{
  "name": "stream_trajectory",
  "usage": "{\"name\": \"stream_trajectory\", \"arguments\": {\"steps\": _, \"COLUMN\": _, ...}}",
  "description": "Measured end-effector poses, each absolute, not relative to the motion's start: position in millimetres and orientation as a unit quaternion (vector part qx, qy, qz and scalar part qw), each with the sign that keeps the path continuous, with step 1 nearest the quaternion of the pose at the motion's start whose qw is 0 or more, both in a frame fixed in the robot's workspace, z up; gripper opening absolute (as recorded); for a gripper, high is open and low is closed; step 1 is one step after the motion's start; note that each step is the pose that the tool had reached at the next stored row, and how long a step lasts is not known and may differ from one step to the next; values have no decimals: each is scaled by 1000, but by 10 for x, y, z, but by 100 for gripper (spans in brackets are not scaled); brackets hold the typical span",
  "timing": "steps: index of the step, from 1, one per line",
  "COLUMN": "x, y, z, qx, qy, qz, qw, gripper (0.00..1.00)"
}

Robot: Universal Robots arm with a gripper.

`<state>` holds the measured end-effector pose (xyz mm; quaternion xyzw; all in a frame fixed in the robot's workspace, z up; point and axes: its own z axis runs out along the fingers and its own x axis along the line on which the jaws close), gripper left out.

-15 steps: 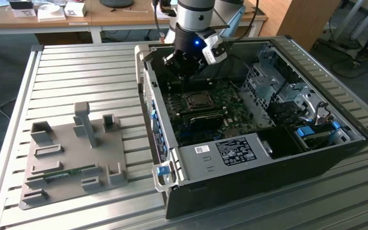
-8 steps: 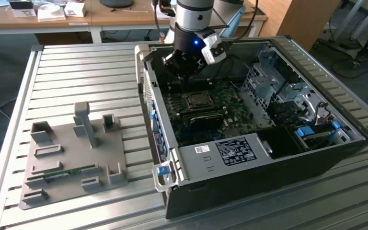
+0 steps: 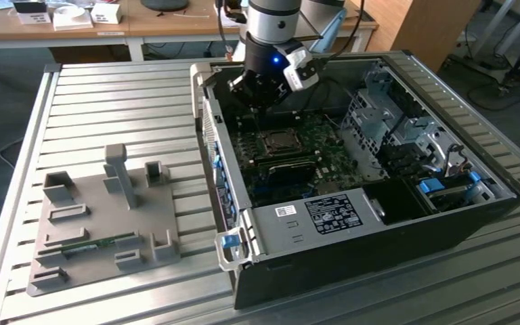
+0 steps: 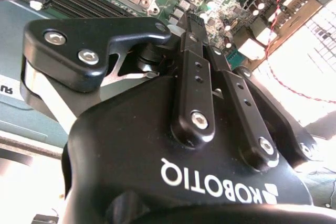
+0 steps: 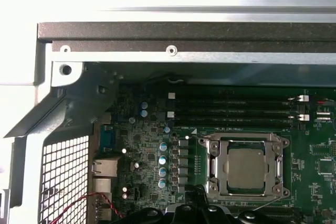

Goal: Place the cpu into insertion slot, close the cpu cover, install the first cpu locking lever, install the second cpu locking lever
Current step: 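Install the first cpu locking lever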

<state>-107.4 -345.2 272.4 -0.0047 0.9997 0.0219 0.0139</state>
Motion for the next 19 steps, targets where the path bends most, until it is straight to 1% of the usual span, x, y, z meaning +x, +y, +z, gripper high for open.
{"name": "stream_trajectory", "arguments": {"steps": 19, "x": -1126, "y": -3453, "z": 2737, "qx": -5, "qy": 1000, "qz": 22, "qw": 14, "gripper": 11}}
